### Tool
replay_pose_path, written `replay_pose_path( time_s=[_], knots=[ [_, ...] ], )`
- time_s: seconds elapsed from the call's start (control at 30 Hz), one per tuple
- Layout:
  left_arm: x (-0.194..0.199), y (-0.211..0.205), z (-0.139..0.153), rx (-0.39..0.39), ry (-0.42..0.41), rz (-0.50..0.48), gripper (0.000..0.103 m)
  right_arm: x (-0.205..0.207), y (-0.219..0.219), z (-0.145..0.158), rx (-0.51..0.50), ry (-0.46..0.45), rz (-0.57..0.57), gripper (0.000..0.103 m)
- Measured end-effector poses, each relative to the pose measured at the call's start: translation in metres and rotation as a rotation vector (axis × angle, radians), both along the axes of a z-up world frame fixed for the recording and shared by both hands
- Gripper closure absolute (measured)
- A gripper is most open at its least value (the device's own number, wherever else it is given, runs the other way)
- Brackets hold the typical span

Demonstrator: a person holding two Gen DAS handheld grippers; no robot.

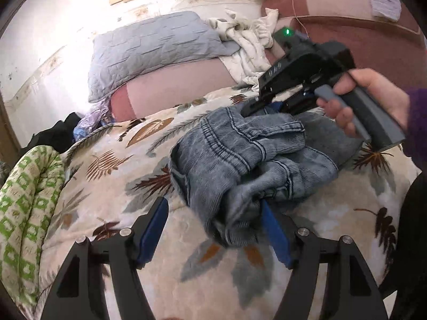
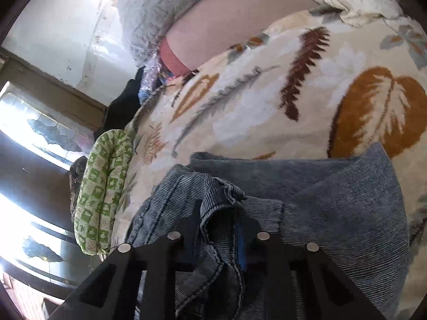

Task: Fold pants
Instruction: 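Lift the held jeans edge and fold it over the rest with both grippers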

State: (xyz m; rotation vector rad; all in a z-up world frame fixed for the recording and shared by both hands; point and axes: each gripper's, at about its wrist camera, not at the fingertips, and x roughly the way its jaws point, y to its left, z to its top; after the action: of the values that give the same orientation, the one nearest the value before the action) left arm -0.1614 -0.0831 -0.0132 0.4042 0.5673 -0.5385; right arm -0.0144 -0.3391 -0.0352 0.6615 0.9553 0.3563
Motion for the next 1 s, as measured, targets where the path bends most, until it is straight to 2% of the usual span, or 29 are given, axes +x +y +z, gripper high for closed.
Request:
replay_pose_path(
  time_s=[0.1, 0.17, 0.23, 0.3, 0.4, 0.5, 0.6, 0.73, 0.77, 0.83, 0.87, 0.9, 1.0],
  knots=[
    [0.002, -0.005, -0.005, -0.011, 0.033, -0.042, 0.033, -0.004, 0.005, 0.018, 0.001, -0.068, -0.01, 0.084],
    [0.001, -0.015, -0.004, -0.017, 0.054, -0.084, 0.043, -0.009, 0.003, 0.032, 0.005, -0.119, -0.025, 0.084],
    [-0.001, -0.027, -0.002, 0.006, 0.033, -0.116, 0.048, -0.013, -0.003, 0.043, 0.024, -0.152, -0.038, 0.084],
    [-0.001, -0.038, 0.002, 0.007, 0.036, -0.144, 0.059, -0.018, -0.013, 0.054, 0.041, -0.186, -0.061, 0.095],
    [0.007, -0.052, 0.009, -0.021, 0.062, -0.173, 0.067, -0.025, -0.031, 0.06, 0.066, -0.202, -0.096, 0.095],
    [0.008, -0.073, 0.009, 0.029, 0.028, -0.205, 0.071, -0.029, -0.05, 0.058, 0.051, -0.179, -0.12, 0.095],
    [0.007, -0.084, 0.005, 0.041, 0.048, -0.227, 0.072, -0.035, -0.068, 0.044, 0.046, -0.129, -0.147, 0.095],
    [0.008, -0.085, 0.004, 0.055, 0.034, -0.219, 0.072, -0.04, -0.086, 0.025, 0.054, -0.058, -0.148, 0.091],
    [0.01, -0.082, 0.003, 0.05, 0.042, -0.216, 0.072, -0.044, -0.091, 0.019, 0.076, -0.042, -0.153, 0.088],
    [0.013, -0.08, 0.002, 0.048, 0.053, -0.212, 0.072, -0.051, -0.1, 0.01, 0.146, -0.009, -0.142, 0.061],
    [0.01, -0.078, 0.002, 0.05, 0.054, -0.211, 0.072, -0.056, -0.102, 0.007, 0.182, 0.0, -0.129, 0.031],
    [0.011, -0.078, 0.001, 0.054, 0.053, -0.212, 0.072, -0.061, -0.102, 0.004, 0.203, 0.006, -0.121, 0.025],
    [0.011, -0.075, 0.001, 0.058, 0.052, -0.21, 0.072, -0.07, -0.098, -0.004, 0.243, 0.026, -0.092, 0.025]
  ],
)
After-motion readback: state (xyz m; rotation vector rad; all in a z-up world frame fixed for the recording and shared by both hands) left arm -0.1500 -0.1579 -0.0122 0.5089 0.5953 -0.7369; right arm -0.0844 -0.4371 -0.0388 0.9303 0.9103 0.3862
